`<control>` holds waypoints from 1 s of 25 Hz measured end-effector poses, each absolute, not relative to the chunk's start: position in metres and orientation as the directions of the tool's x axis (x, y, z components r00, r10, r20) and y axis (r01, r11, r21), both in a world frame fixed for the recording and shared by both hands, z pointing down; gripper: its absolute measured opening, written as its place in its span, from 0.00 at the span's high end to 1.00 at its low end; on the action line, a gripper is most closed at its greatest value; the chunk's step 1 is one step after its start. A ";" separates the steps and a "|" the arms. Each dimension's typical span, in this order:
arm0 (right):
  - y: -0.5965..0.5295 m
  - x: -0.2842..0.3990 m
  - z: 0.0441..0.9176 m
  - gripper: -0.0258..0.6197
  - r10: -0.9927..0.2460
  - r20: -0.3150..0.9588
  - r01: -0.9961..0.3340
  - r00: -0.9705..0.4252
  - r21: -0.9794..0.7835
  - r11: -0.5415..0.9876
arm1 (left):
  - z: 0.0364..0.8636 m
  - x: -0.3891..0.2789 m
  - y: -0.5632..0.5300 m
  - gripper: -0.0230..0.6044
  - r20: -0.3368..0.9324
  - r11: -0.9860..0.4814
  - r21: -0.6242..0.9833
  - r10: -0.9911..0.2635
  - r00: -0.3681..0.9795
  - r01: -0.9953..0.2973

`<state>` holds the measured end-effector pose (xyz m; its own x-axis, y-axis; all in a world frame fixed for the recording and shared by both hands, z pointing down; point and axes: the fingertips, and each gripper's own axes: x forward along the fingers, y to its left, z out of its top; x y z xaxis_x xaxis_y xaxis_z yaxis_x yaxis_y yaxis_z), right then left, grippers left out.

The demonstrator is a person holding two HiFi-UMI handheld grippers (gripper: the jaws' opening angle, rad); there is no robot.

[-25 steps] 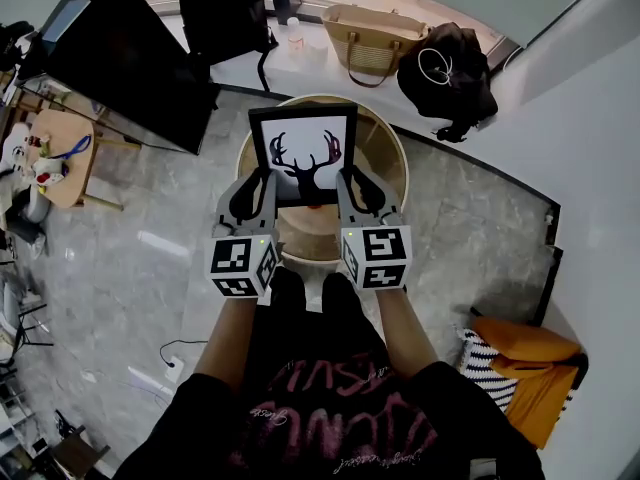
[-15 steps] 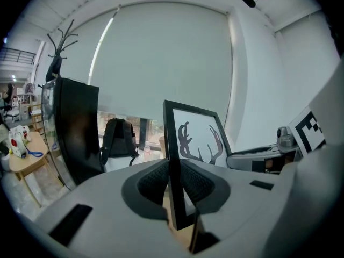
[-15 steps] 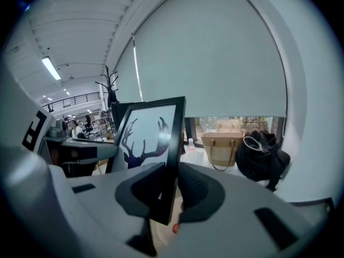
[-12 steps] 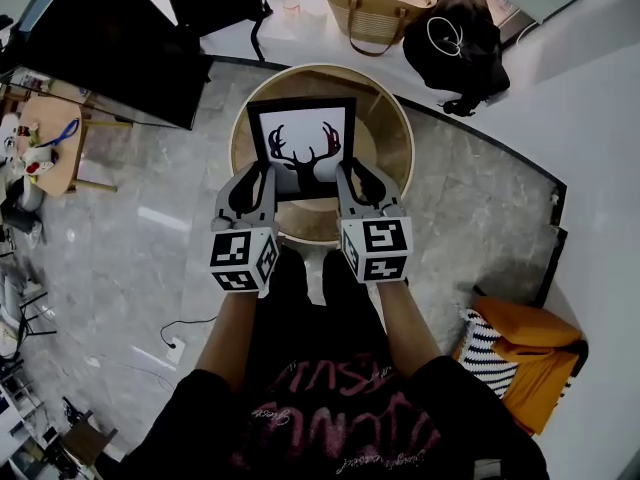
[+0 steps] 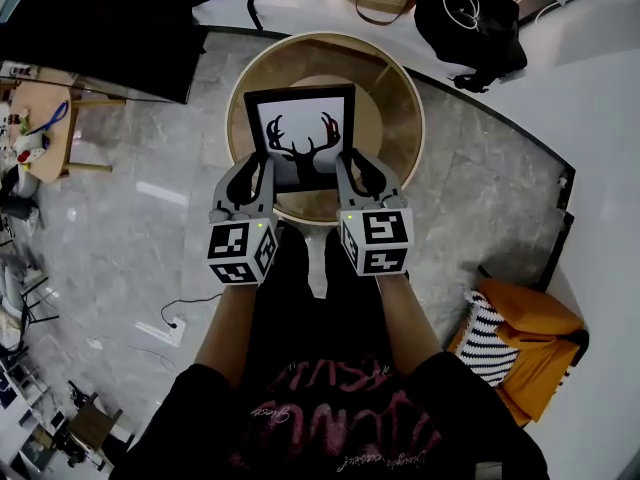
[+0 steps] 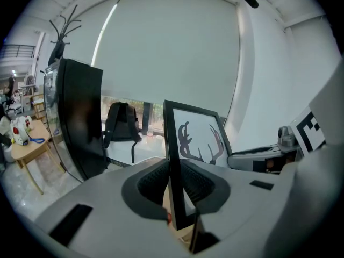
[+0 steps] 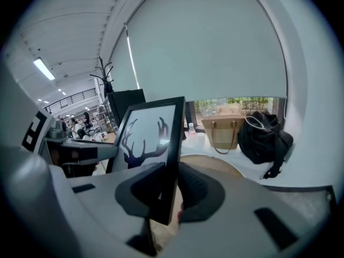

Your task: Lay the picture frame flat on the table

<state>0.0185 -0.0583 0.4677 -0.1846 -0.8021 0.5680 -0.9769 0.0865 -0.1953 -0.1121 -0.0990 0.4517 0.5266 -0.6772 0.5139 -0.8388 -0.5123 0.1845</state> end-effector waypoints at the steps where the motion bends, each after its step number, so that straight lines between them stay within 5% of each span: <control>1: -0.058 0.018 0.473 0.83 -0.798 0.573 -0.976 -0.186 -0.198 0.085 | 0.457 -0.113 -0.098 0.85 0.520 -0.510 0.186 -0.674 0.525 -0.840; 25: -0.035 0.002 0.591 0.83 -0.674 0.709 -0.966 -0.209 -0.258 0.027 | 0.577 -0.128 -0.079 0.85 0.671 -0.459 0.237 -0.560 0.486 -0.856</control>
<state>0.0017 -0.0345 0.5905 -0.2088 -0.6741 0.7085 -0.9656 0.0274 -0.2585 -0.1282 -0.0785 0.5771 0.4862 -0.5597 0.6711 -0.8560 -0.4594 0.2370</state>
